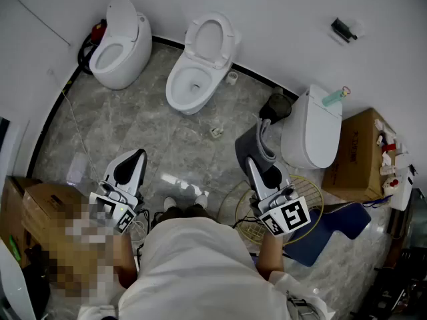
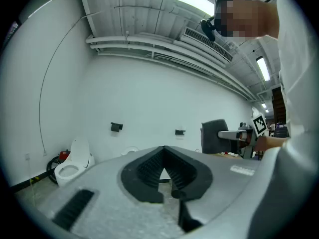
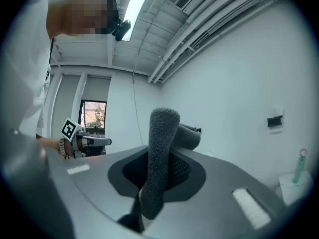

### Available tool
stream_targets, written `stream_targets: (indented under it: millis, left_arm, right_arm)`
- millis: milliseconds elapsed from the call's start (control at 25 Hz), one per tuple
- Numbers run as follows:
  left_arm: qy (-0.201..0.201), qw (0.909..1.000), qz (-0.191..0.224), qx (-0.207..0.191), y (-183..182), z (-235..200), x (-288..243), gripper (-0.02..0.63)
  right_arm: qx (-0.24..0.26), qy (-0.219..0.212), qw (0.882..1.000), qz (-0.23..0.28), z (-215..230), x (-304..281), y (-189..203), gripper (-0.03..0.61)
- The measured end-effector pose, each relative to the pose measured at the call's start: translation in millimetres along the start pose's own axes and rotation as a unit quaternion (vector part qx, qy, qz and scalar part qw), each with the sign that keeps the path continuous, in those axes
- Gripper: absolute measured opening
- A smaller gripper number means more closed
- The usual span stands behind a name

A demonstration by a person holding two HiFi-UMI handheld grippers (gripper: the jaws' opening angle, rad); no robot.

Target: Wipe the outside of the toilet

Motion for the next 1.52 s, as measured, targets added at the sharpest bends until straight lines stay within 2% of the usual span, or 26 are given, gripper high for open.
stream_targets:
  millis: [1040,1520]
  left_arm:
    - [-0.012,0.9999,-0.003,-0.004,3.7,0.8,4.9,-0.002]
    - [-0.017,0.9997,-0.009,-0.016,6.1,12.2,-35.8,-0.002]
  right_arm:
    - [-0.014,0.019,1.0,0.016,7.4,1.4,5.1,0.058]
    - [-0.017,0.019,0.999,0.021,51.3,-1.2,19.3,0.058]
Point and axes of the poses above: the fingertips, and each gripper's own axes: x backward along the fingers, z to its right, y out of its underside, the point moved 8 cm from there along x, backward along the fingers, and after that the axes turned 9 degrees about x, right-handed, at the moved point
